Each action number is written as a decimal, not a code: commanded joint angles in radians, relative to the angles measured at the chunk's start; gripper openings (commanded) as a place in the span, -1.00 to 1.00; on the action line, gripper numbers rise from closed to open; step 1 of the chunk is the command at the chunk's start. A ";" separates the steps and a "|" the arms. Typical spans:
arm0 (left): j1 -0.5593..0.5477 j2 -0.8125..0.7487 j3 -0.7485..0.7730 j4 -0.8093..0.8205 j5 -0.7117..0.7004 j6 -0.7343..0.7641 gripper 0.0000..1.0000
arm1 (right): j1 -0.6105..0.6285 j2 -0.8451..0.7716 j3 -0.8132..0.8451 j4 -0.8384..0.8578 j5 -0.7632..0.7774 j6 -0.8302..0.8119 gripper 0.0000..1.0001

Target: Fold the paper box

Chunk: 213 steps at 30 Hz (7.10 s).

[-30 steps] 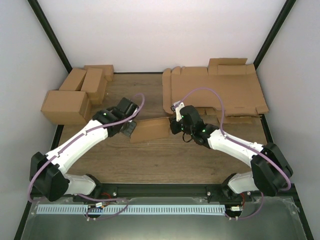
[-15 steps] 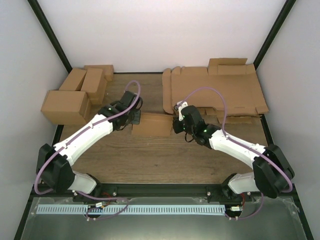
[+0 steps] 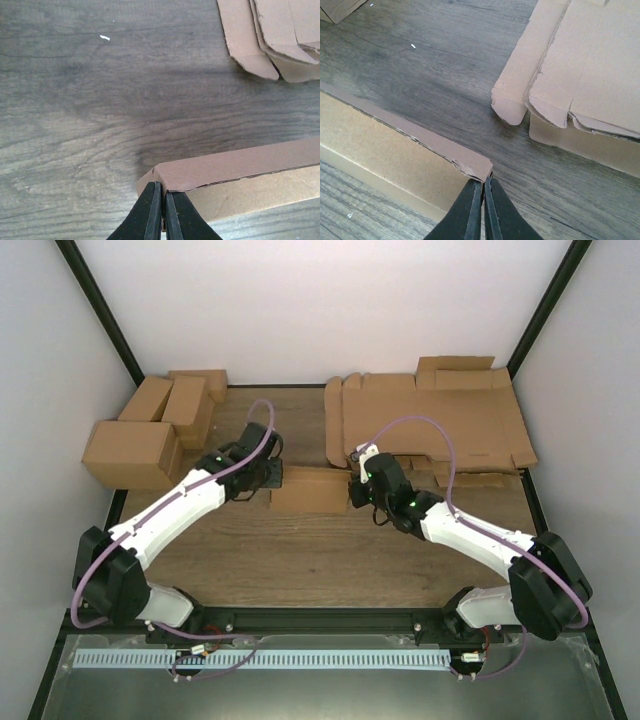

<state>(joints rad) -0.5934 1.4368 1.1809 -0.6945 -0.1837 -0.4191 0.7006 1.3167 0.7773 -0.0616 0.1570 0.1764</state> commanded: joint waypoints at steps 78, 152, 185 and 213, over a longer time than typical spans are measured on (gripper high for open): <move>0.009 -0.087 -0.105 -0.053 0.315 -0.216 -0.92 | 0.052 -0.001 -0.118 0.000 -0.022 0.052 -0.99; 0.168 -0.199 -0.219 -0.032 0.462 -0.296 -0.92 | 0.053 0.042 -0.084 -0.015 -0.009 0.037 -0.99; 0.168 -0.184 -0.243 -0.153 0.412 -0.251 -0.53 | 0.053 0.084 -0.049 -0.025 0.004 0.040 -0.99; 0.195 -0.243 -0.206 -0.094 0.420 -0.294 -0.67 | 0.052 0.079 -0.044 -0.037 0.003 0.034 -0.99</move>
<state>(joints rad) -0.4019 1.1782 0.9638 -0.7620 0.2623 -0.7200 0.7506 1.3624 0.7433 0.0555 0.1547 0.2199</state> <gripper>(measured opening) 0.141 0.010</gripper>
